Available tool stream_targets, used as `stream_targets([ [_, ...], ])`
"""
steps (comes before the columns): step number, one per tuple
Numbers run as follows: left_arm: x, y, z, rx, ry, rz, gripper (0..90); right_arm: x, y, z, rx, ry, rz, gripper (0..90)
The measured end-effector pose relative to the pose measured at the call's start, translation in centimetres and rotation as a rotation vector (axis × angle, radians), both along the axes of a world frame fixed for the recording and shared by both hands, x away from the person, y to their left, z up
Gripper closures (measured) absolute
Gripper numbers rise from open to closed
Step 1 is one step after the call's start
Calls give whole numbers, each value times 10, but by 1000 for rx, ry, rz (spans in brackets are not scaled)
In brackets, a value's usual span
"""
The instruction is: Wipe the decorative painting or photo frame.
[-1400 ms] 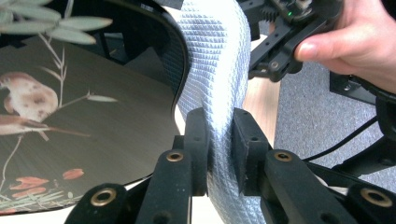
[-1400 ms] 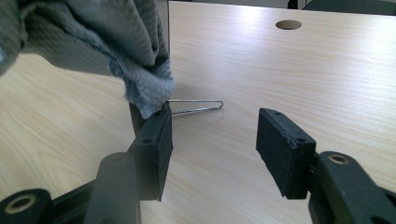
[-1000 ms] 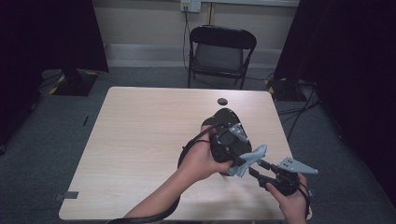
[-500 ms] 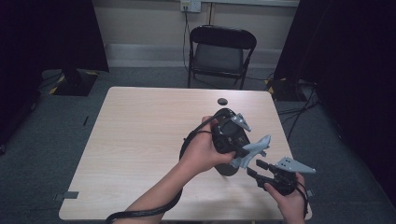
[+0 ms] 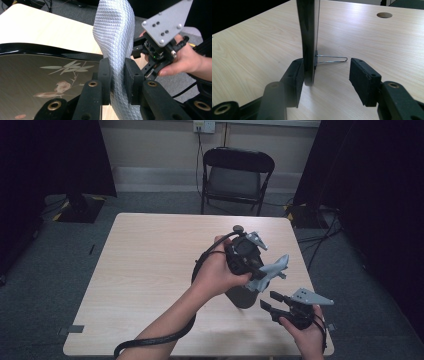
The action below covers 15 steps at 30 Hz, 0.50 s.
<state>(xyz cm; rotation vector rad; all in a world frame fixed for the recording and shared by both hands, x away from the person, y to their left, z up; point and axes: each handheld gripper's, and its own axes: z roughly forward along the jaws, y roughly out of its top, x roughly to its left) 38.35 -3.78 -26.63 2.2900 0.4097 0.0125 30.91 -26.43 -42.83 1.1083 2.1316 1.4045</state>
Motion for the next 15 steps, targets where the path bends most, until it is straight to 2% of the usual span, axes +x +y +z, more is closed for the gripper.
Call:
stream_targets([
  [5, 4, 2, 0, 2, 10, 19, 768, 0, 9, -2, -10, 5, 20, 457],
  [10, 6, 4, 1, -3, 6, 21, 768, 3, 16, -4, -6, -3, 33, 458],
  [15, 6, 6, 3, 3, -1, 27, 769, 6, 21, -8, -17, 10, 34, 468],
])
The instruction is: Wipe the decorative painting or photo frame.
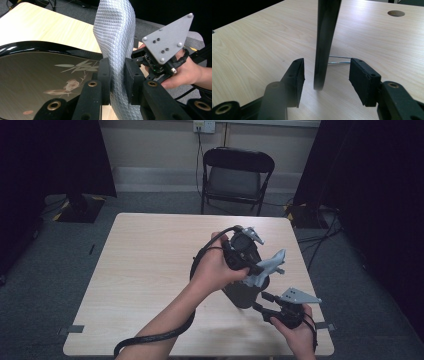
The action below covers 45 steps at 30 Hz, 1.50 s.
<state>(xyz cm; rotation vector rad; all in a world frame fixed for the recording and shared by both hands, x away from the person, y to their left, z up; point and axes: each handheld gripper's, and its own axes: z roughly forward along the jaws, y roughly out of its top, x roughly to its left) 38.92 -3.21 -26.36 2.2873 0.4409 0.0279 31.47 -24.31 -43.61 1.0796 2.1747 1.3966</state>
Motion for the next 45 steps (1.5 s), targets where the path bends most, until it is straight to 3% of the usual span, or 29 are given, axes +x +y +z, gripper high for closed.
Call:
stream_targets([
  [17, 3, 7, 2, -3, -5, 13, 769, 7, 14, -5, -24, -6, 15, 618],
  [25, 8, 10, 3, -10, 2, 25, 769, 8, 18, -6, -35, -8, 16, 763],
  [45, 25, 26, 11, -33, -22, 97, 782, 9, 16, -7, -17, 2, 16, 776],
])
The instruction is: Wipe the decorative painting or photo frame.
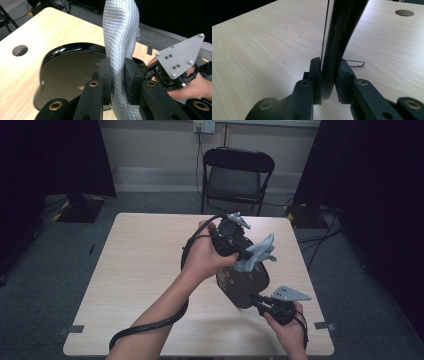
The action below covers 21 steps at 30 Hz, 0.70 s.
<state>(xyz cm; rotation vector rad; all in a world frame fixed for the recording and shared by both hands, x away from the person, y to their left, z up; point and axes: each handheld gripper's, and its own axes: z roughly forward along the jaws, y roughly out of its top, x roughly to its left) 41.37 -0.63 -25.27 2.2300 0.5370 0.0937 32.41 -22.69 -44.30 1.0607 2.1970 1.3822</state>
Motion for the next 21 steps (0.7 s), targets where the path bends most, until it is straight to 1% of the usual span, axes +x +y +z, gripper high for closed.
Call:
stream_targets([
  [6, 4, 5, 4, 5, -15, 31, 786, 0, 0, 0, 1, 0, -1, 776],
  [7, 4, 6, 5, 8, -17, 30, 786, 0, 0, 0, 2, 1, -1, 777],
  [10, 8, 10, 6, -3, -18, 56, 786, 0, 0, 0, 2, 1, -2, 777],
  [13, 12, 14, 8, 3, -24, 71, 786, 0, 0, 0, 4, 3, -3, 778],
  [16, 14, 18, 8, 4, -35, 90, 786, 0, 0, 0, 4, 3, -2, 778],
  [17, 15, 19, 8, 7, -34, 85, 786, 0, 0, 0, 5, 3, -2, 778],
  [20, 18, 22, 6, 11, -40, 103, 786, 0, 0, 0, 5, 2, -2, 778],
  [21, 19, 24, 6, 10, -36, 110, 786, 0, 0, 0, 5, 2, -2, 778],
])
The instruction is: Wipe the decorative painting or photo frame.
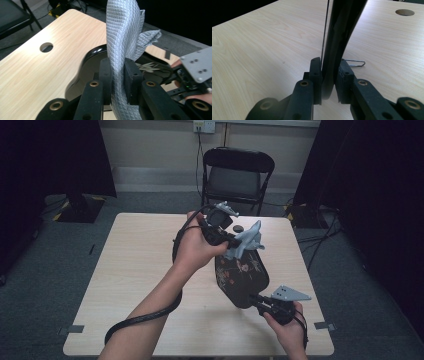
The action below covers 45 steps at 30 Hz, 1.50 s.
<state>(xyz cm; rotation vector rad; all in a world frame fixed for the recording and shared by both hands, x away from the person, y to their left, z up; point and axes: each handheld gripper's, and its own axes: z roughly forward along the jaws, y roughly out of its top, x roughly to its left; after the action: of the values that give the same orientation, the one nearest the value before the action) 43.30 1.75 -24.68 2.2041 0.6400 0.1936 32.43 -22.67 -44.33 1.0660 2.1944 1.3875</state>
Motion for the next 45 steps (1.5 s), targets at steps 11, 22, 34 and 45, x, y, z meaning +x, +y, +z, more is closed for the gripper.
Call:
stream_targets([
  [11, 8, 8, -4, -6, -13, 63, 786, 0, 0, 0, 0, 1, 1, 778],
  [22, 17, 12, -9, -12, -11, 119, 784, 0, 0, 0, 1, 0, 1, 777],
  [34, 25, 20, -21, 11, -3, 181, 784, 0, 0, 0, -3, 0, 2, 777],
  [45, 31, 24, -38, 9, 30, 202, 783, 0, 0, 0, -9, -2, 6, 776],
])
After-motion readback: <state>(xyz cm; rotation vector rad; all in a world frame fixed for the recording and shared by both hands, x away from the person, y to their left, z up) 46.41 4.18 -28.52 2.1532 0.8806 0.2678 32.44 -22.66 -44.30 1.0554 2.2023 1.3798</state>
